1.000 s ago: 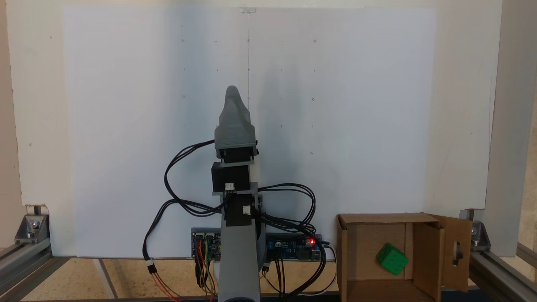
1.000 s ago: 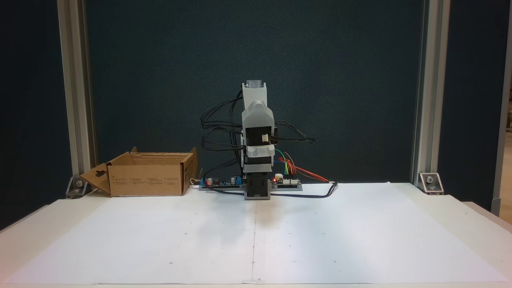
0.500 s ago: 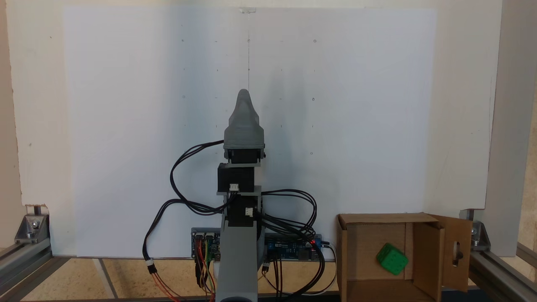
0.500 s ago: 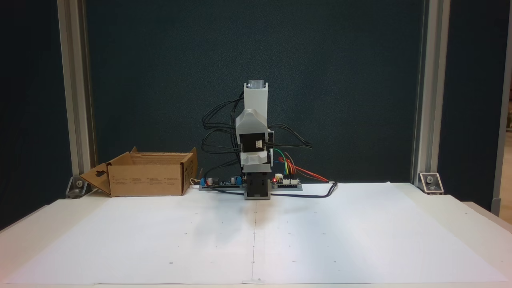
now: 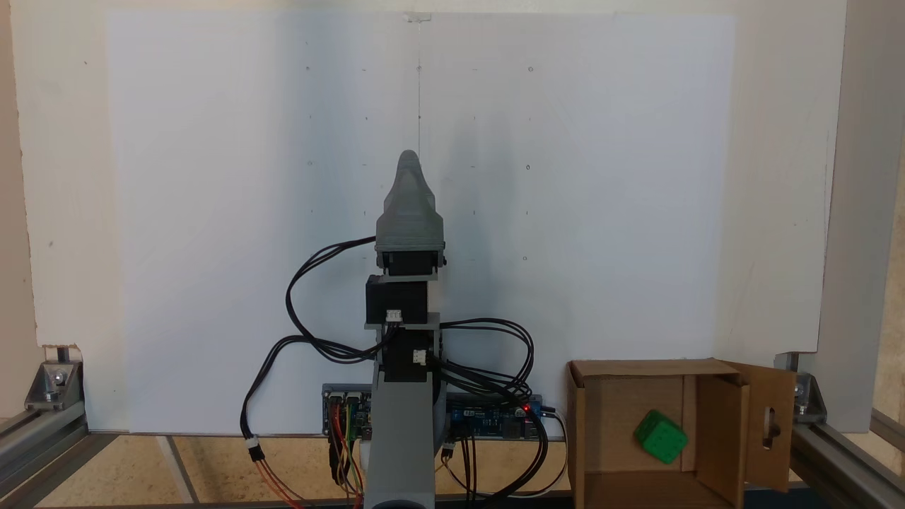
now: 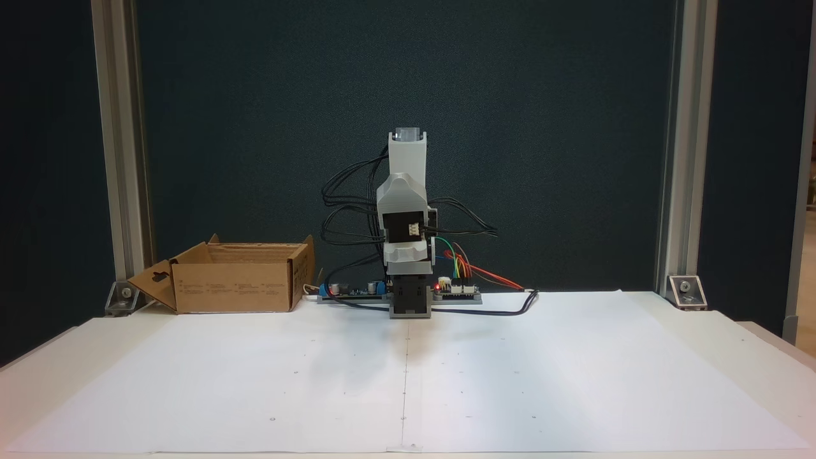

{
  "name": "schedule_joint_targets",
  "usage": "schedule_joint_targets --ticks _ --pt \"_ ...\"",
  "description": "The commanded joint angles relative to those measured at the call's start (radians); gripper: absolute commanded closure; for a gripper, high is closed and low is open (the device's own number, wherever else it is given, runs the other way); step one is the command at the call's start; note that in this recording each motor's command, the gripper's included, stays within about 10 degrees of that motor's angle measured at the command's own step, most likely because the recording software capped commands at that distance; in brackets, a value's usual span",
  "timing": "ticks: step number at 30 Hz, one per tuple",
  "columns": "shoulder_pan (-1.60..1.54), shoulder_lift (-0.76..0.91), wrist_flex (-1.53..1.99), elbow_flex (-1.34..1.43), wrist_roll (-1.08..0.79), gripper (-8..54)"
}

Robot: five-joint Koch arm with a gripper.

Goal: Grasp a green dice and put it in the bin.

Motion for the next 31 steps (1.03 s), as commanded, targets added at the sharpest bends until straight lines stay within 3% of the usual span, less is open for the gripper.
schedule_joint_targets --ticks 1,31 --pt "-0.006 0.014 -0.055 -0.023 -0.005 0.7" --pt "-0.026 0.012 -0.055 -0.021 -0.005 0.7"
